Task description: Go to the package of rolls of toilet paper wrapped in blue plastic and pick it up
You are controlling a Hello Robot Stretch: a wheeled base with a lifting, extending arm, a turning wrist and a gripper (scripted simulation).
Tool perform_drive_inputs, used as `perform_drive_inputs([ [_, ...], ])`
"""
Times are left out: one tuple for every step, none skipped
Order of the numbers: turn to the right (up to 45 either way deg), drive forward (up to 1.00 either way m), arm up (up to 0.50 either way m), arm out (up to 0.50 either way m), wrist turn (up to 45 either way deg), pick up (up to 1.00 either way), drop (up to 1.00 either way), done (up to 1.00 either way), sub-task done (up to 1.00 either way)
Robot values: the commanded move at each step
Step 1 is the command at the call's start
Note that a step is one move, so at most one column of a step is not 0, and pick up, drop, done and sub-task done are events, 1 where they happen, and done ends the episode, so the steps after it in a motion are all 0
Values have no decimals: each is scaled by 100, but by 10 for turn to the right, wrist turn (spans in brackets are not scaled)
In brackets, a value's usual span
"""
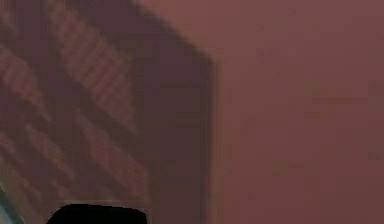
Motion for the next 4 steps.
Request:
perform_drive_inputs([
  [210, 0, 0, 0, 0, 0, 0, 0, 0],
  [0, 35, 0, 0, 0, 0, 0, 0, 0],
  [450, 0, 0, 0, 0, 0, 0, 0, 0],
  [450, 0, 0, 0, 0, 0, 0, 0, 0],
])
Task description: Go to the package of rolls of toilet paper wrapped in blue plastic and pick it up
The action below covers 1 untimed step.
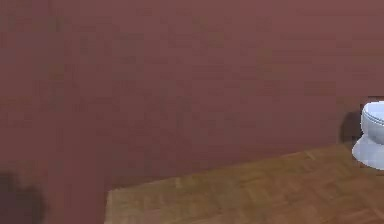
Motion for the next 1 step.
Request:
perform_drive_inputs([
  [450, 0, 0, 0, 0, 0, 0, 0, 0],
])
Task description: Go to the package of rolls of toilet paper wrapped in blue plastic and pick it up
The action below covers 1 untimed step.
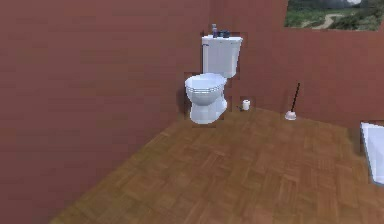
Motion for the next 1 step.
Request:
perform_drive_inputs([
  [300, 0, 0, 0, 0, 0, 0, 0, 0],
])
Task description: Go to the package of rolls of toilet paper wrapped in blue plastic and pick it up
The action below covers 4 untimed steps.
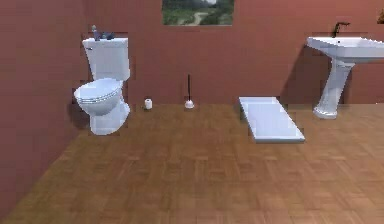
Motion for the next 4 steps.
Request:
perform_drive_inputs([
  [60, 0, 0, 0, 0, 0, 0, 0, 0],
  [-450, 0, 0, 0, 0, 0, 0, 0, 0],
  [-450, 0, 0, 0, 0, 0, 0, 0, 0],
  [-180, 0, 0, 0, 0, 0, 0, 0, 0],
])
